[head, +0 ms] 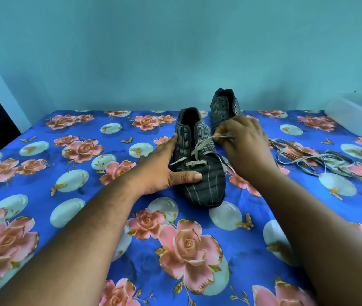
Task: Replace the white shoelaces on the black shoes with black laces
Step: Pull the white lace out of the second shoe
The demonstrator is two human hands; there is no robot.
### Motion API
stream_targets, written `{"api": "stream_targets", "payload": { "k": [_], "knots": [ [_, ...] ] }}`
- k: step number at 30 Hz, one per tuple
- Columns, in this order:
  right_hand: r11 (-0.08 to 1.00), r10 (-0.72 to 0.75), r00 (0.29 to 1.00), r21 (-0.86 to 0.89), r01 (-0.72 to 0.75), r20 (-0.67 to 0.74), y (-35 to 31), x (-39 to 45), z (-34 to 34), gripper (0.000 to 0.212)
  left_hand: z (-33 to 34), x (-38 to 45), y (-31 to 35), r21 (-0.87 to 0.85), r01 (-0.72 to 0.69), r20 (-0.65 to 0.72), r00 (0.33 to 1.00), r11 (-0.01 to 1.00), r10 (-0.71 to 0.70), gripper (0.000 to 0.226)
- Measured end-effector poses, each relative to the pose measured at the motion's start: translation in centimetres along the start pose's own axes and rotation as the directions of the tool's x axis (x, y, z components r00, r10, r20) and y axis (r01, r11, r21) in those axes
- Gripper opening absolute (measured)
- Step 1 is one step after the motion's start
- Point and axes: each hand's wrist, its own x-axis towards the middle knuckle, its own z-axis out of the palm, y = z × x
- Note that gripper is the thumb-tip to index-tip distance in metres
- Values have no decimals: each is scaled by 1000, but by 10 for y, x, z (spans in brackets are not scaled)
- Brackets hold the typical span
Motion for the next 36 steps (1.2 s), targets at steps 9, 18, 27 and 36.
{"api": "stream_targets", "payload": {
  "k": [9, 18, 27, 36],
  "knots": [
    [999, 46, 999, -18, -45, 28, -7, -3, -1, 19, -3, -7, 8, 32, -8, -23, 1000, 999, 9, 120],
    [987, -146, 970, 91, 131, 195, -12, -7, 7, 24, 0, -5, 7, 8, -11, -25, 1000, 1000, 11, 114],
    [946, -109, 944, 324, 2, 313, -16, -5, 2, 13, -1, -6, 9, -23, 7, -10, 1000, 1000, -7, 118],
    [913, 214, 977, 353, -207, 19, 2, 3, -10, 8, -7, -16, 23, 22, -33, -26, 999, 999, 34, 118]
  ]
}}
